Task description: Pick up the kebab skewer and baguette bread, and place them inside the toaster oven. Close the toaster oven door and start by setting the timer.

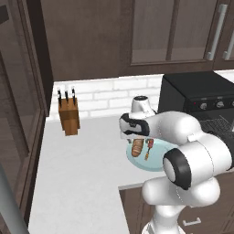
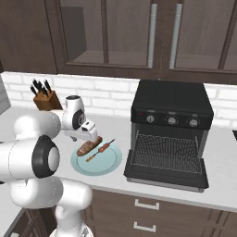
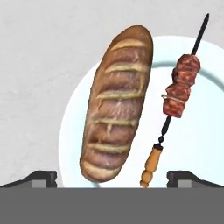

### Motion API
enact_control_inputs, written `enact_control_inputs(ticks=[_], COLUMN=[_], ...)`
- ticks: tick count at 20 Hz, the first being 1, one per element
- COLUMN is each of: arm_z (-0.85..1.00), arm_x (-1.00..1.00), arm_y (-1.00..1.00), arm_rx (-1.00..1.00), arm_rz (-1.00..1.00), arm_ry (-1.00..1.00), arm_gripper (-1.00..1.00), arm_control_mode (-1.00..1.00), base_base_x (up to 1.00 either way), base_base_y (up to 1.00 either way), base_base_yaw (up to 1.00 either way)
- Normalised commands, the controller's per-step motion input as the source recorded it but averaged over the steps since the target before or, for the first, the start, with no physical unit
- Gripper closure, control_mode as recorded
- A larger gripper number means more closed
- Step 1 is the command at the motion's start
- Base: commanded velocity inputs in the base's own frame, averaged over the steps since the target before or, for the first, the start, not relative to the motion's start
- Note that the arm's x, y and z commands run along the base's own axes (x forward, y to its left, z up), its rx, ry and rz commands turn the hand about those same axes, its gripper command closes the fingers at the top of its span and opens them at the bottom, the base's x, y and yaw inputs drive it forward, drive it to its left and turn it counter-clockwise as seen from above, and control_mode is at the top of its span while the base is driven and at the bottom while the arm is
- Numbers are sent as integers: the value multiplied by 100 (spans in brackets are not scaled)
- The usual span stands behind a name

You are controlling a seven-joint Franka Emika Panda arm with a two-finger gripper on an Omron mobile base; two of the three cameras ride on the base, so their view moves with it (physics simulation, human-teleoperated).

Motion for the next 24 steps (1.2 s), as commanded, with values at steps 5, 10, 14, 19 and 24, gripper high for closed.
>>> enact_control_inputs(ticks=[5, 10, 14, 19, 24], arm_z=[-31, -24, -26, -18, -6], arm_x=[21, 25, 25, 20, 1], arm_y=[0, 0, 0, 1, 0], arm_rx=[9, 3, 0, 0, 0], arm_rz=[0, 0, 0, 0, 0], arm_ry=[-10, -1, 0, 0, 0], arm_gripper=[-100, -100, -100, -100, 100], arm_control_mode=[-100, -100, -100, -100, -100], base_base_x=[0, 0, 0, 0, 0], base_base_y=[0, 0, 0, 0, 0], base_base_yaw=[0, 0, 0, 0, 0])
